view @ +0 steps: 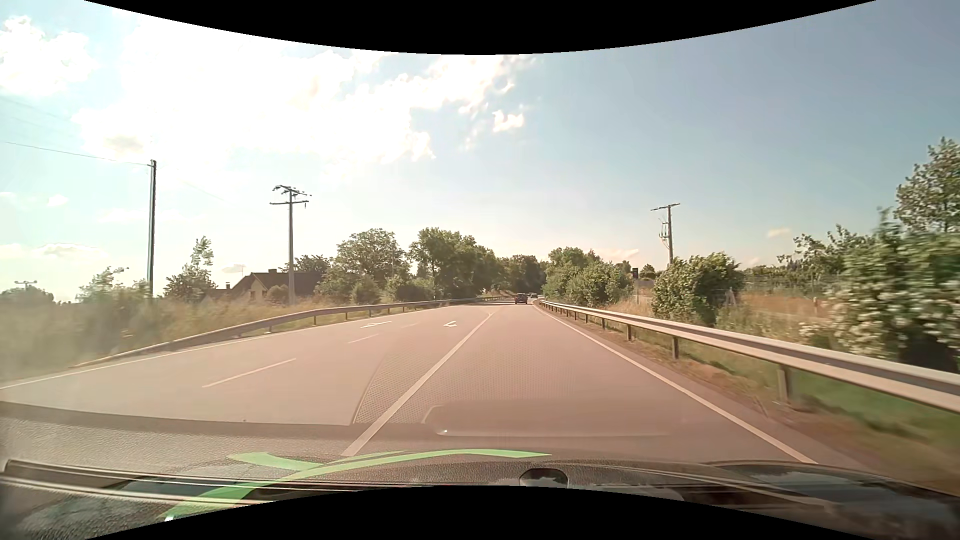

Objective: Follow the waypoints while adhering to traffic rules and regulations

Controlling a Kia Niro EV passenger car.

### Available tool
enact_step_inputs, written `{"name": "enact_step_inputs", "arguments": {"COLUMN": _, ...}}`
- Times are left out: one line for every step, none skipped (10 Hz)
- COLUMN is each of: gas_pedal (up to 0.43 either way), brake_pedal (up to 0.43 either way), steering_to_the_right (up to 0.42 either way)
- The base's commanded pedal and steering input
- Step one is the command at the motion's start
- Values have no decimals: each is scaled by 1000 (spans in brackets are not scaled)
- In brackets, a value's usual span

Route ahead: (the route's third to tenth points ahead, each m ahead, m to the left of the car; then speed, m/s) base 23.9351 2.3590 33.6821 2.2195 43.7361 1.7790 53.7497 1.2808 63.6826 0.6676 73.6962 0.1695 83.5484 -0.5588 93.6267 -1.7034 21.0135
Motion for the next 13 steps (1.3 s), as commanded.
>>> {"name": "enact_step_inputs", "arguments": {"gas_pedal": 79, "brake_pedal": 0, "steering_to_the_right": 6}}
{"name": "enact_step_inputs", "arguments": {"gas_pedal": 79, "brake_pedal": 0, "steering_to_the_right": 6}}
{"name": "enact_step_inputs", "arguments": {"gas_pedal": 67, "brake_pedal": 0, "steering_to_the_right": 5}}
{"name": "enact_step_inputs", "arguments": {"gas_pedal": 47, "brake_pedal": 0, "steering_to_the_right": 3}}
{"name": "enact_step_inputs", "arguments": {"gas_pedal": 47, "brake_pedal": 0, "steering_to_the_right": 3}}
{"name": "enact_step_inputs", "arguments": {"gas_pedal": 59, "brake_pedal": 0, "steering_to_the_right": 3}}
{"name": "enact_step_inputs", "arguments": {"gas_pedal": 67, "brake_pedal": 0, "steering_to_the_right": 3}}
{"name": "enact_step_inputs", "arguments": {"gas_pedal": 118, "brake_pedal": 0, "steering_to_the_right": 3}}
{"name": "enact_step_inputs", "arguments": {"gas_pedal": 130, "brake_pedal": 0, "steering_to_the_right": 3}}
{"name": "enact_step_inputs", "arguments": {"gas_pedal": 150, "brake_pedal": 0, "steering_to_the_right": 3}}
{"name": "enact_step_inputs", "arguments": {"gas_pedal": 169, "brake_pedal": 0, "steering_to_the_right": 1}}
{"name": "enact_step_inputs", "arguments": {"gas_pedal": 177, "brake_pedal": 0, "steering_to_the_right": 0}}
{"name": "enact_step_inputs", "arguments": {"gas_pedal": 197, "brake_pedal": 0, "steering_to_the_right": 0}}
